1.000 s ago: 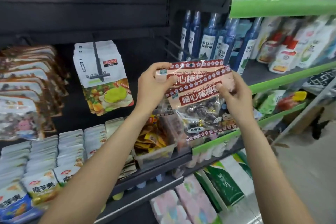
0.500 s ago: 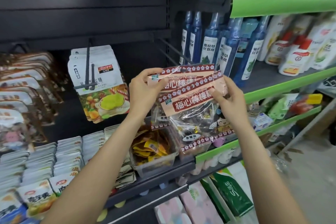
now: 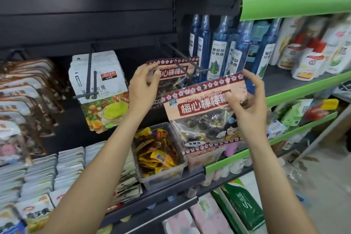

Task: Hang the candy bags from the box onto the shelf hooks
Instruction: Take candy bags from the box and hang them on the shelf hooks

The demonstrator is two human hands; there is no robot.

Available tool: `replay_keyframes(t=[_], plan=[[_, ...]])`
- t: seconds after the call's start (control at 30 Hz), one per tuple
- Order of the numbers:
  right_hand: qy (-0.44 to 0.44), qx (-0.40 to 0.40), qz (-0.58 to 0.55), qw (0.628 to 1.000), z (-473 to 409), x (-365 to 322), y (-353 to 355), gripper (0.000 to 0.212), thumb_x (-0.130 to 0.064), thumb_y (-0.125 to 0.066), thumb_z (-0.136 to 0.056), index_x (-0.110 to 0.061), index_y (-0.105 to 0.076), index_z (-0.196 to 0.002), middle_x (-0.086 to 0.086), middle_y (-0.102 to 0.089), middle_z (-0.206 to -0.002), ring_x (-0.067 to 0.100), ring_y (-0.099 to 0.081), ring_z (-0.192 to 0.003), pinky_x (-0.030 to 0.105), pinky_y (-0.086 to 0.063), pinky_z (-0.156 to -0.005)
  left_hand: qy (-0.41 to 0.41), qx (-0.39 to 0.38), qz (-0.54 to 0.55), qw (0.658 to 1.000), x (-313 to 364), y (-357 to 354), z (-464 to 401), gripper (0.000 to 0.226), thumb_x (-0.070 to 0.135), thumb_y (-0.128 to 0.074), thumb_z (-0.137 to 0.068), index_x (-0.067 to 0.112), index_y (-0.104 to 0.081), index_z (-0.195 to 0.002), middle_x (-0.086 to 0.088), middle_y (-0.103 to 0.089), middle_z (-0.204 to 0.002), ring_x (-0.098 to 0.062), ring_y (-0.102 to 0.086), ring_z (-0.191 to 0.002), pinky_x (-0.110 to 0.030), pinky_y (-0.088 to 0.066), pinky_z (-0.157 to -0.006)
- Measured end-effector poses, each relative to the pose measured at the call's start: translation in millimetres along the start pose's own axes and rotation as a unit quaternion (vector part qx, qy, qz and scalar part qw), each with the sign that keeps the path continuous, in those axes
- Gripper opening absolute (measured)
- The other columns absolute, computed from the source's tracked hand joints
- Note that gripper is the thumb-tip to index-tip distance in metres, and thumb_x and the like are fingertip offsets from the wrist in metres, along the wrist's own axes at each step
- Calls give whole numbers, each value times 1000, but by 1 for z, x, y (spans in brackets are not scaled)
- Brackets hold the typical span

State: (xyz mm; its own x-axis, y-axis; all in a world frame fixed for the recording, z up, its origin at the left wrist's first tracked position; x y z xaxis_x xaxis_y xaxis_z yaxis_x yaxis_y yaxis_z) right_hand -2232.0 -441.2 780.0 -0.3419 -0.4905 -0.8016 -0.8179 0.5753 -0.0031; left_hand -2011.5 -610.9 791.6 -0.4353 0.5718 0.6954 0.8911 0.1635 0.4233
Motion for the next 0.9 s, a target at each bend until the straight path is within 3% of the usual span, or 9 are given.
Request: replay_keyframes(t=[0.1,0.23,0.33,0.47,0.6,0.67,0.77,0.83,0.9], plan=[[6,20,5,1000,-3,2,-10,32,-13,-63,-93,-32,-59,-119,-10,-64,-111,11,-62,-98,31,-53,-80,27,5,69,997,9,16,22,31,36,-42,-101,25,-57,-127,5,-44,-144,1,-37,-127,-8,-28,-104],[-13,53,-23,998,-4,13,-20,28,-19,-63,-93,-39,-64,-113,-18,-67,-114,18,-60,-116,52,-49,-96,30,-22,203,978,24,23,50,37,46,-45,-94,35,-46,-129,9,-54,-132,-1,-49,-123,-32,-42,-106],[-39,60,-33,997,-5,23,-29,30,-18,-63,-93,-40,-64,-113,-16,-67,-116,17,-59,-118,51,-47,-100,-14,-41,151,988,39,23,66,52,47,-59,-88,38,-39,-134,11,-49,-137,1,-46,-125,-28,-41,-105],[-101,64,-51,992,-2,44,-40,34,-16,-64,-92,-44,-65,-111,-24,-67,-112,11,-60,-110,48,-48,-101,-25,-51,95,994,39,18,70,63,22,-71,-84,39,-36,-133,16,-46,-132,6,-51,-111,-12,-45,-90],[-94,67,16,993,-5,45,-49,34,-16,-61,-95,-27,-61,-127,-12,-61,-125,2,-53,-116,31,-42,-106,-11,-42,21,999,24,13,57,68,16,-73,-83,24,-40,-141,3,-47,-131,-5,-51,-110,-23,-46,-95],[-76,29,90,993,-9,44,-60,43,-23,-60,-96,-25,-52,-138,-12,-55,-118,4,-51,-112,28,-42,-102,-19,-33,-3,999,18,10,45,69,14,-73,-83,18,-40,-143,-1,-47,-130,-9,-48,-117,-20,-41,-100],[-86,-80,199,973,-11,57,-87,74,-36,-65,-91,-30,-24,-152,3,-37,-129,12,-41,-116,19,-29,-95,-44,-1,-54,998,13,9,25,70,9,-71,-84,11,-38,-146,-6,-46,-129,1,-37,-113,5,-25,-91],[-74,-115,240,961,-17,65,-101,86,-35,-68,-88,-26,-15,-154,10,-28,-140,22,-38,-127,22,-29,-97,-54,18,-79,995,9,9,12,68,6,-69,-85,10,-38,-146,-8,-44,-130,1,-35,-113,3,-25,-93],[-63,-126,273,952,-28,70,-114,84,-32,-69,-88,-22,-18,-153,15,-26,-143,31,-42,-126,33,-37,-97,-64,34,-106,992,6,8,0,68,4,-67,-86,10,-37,-147,-11,-43,-133,-9,-39,-119,-10,-28,-99]])
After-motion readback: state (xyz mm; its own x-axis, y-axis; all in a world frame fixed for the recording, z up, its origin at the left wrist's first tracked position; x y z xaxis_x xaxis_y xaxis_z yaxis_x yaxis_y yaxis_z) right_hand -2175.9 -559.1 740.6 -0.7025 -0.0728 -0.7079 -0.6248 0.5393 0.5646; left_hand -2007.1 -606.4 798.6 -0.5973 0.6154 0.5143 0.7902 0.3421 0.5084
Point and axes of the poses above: each hand's wrist, its own z-axis away from the middle knuckle, its own y-axis out of the back of the hand, x = y × z, the point moved 8 cm from there along -z, towards the middle knuckle
